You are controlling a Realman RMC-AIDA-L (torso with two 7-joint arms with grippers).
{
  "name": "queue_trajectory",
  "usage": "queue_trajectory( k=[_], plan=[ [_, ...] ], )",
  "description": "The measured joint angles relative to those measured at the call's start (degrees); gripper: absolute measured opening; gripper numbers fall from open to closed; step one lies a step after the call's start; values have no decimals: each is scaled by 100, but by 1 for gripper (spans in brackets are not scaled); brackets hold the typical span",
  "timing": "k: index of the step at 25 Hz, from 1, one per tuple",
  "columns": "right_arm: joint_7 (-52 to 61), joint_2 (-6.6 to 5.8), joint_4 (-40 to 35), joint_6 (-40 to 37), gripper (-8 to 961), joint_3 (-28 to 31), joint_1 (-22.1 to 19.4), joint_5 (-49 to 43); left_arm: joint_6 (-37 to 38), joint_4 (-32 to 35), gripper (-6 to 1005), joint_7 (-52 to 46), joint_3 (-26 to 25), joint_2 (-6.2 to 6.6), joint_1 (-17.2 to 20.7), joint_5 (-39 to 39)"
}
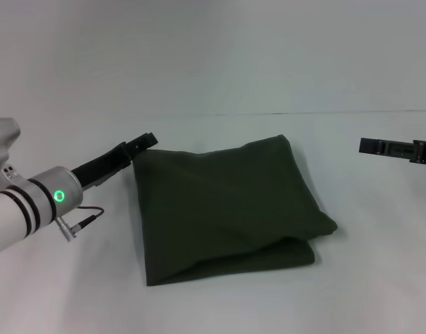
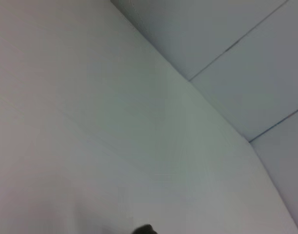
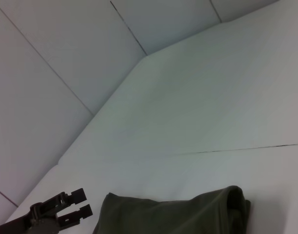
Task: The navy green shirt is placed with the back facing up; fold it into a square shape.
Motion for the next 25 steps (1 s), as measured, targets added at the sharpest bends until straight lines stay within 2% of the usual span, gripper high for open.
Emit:
queue_trajectory(
  k=[7,25],
  plan=[
    [-2,5,0,110,897,-1,-10,-1,-339,-44,909,37,170,-8,-20,39],
    [-1,11,44,177,897,-26,6,0,-637,-78,908,59,737,-19,-131,53]
  ],
)
